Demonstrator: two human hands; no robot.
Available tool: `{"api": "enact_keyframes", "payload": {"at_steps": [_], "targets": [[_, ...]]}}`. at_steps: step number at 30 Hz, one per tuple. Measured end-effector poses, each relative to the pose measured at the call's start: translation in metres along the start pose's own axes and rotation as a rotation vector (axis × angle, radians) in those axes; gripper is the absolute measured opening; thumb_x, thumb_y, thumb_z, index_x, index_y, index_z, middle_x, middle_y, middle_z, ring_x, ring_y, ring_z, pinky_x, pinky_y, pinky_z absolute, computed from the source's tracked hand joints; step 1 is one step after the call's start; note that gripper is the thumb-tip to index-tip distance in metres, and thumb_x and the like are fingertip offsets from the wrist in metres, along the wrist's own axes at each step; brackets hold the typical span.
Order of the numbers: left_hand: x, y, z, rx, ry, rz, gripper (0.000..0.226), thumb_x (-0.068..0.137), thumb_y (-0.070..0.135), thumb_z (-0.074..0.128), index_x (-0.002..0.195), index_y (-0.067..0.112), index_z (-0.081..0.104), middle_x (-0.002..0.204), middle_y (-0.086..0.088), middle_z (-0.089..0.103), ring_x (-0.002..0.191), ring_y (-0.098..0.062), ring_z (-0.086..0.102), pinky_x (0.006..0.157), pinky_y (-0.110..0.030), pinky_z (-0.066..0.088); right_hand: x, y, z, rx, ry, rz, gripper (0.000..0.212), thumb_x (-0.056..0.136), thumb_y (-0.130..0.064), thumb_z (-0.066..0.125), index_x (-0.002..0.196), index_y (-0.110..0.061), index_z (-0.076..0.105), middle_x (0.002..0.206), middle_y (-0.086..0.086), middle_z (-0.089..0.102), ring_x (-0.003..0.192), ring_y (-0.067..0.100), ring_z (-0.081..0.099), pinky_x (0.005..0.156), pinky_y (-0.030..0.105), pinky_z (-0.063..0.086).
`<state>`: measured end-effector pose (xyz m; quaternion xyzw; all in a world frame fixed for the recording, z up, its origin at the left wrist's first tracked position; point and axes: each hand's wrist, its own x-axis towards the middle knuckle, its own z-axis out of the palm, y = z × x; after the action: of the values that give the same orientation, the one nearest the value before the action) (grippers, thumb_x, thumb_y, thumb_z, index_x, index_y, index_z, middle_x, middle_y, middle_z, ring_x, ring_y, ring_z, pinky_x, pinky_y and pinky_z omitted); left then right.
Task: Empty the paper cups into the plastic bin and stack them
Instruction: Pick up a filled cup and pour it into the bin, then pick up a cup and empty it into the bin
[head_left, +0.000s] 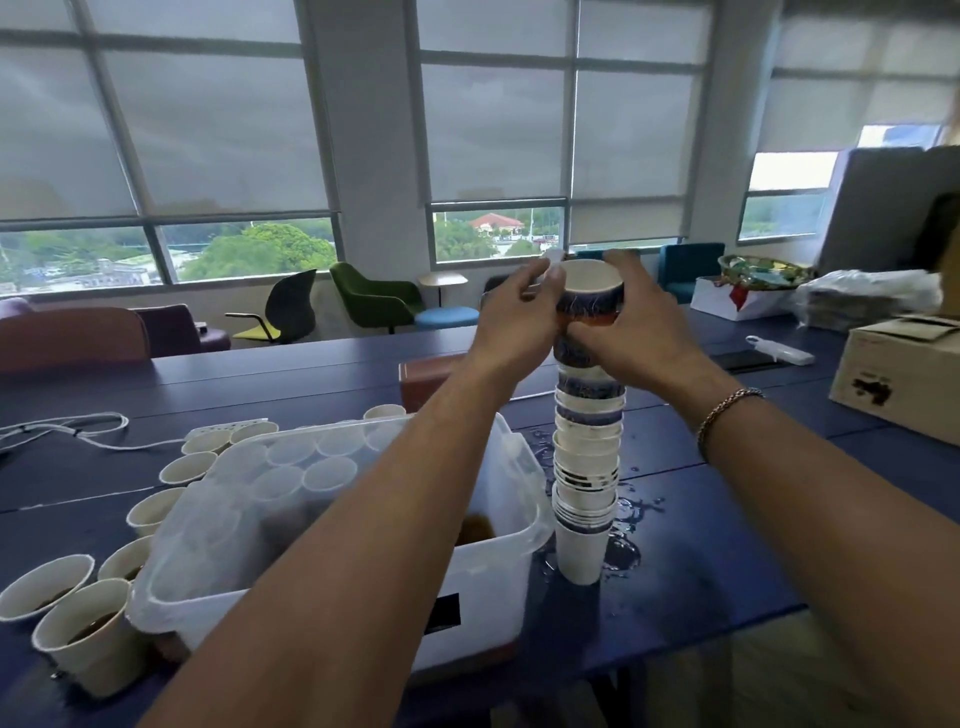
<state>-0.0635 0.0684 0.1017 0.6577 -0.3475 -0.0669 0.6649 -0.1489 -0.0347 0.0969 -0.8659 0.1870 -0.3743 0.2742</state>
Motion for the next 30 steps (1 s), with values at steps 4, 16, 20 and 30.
{"api": "enact_keyframes", "payload": {"at_steps": [4, 16, 20, 30], "targets": [[-0.001, -0.008, 0.005, 0.098, -0.065, -0.051, 0.04, 0.103, 0.043, 0.042, 0.129, 0.018, 0.059, 0.127, -0.002, 0.064, 0.115, -0.019, 0.061, 0.101, -0.04, 0.047, 0.0, 0.01, -0.003, -0.1, -0.064, 0.026, 0.082, 0.074, -0.042, 0.075, 0.141, -0.026, 0.032, 0.132, 0.008, 0.055, 0.116, 0.028, 0.055, 0.096, 0.046, 0.05], [0.017, -0.044, -0.087, 0.351, 0.126, -0.194, 0.059, 0.1, 0.049, 0.034, 0.123, 0.001, 0.061, 0.127, -0.021, 0.062, 0.117, -0.039, 0.058, 0.098, -0.047, 0.047, 0.006, -0.057, 0.048, 0.101, 0.385, -0.145, 0.023, 0.081, -0.042, 0.059, 0.09, -0.021, 0.065, 0.082, -0.009, 0.065, 0.078, 0.012, 0.062, 0.073, 0.036, 0.055], [0.019, -0.07, -0.134, 0.428, 0.163, -0.246, 0.052, 0.098, 0.047, 0.039, 0.115, 0.005, 0.066, 0.121, -0.016, 0.066, 0.112, -0.036, 0.062, 0.098, -0.049, 0.051, 0.011, -0.087, 0.112, 0.136, 0.125, -0.177, 0.017, 0.083, -0.035, 0.058, 0.083, -0.021, 0.066, 0.077, -0.008, 0.066, 0.076, 0.014, 0.062, 0.073, 0.035, 0.055], [0.044, -0.114, -0.193, 0.724, 0.102, -0.271, 0.033, 0.102, 0.034, 0.047, 0.119, 0.013, 0.065, 0.118, -0.006, 0.065, 0.101, -0.023, 0.058, 0.086, -0.033, 0.046, 0.066, -0.052, 0.233, -0.178, -0.517, -0.056, 0.021, 0.09, -0.021, 0.054, 0.098, -0.011, 0.071, 0.096, 0.005, 0.067, 0.087, 0.021, 0.058, 0.077, 0.036, 0.051]]}}
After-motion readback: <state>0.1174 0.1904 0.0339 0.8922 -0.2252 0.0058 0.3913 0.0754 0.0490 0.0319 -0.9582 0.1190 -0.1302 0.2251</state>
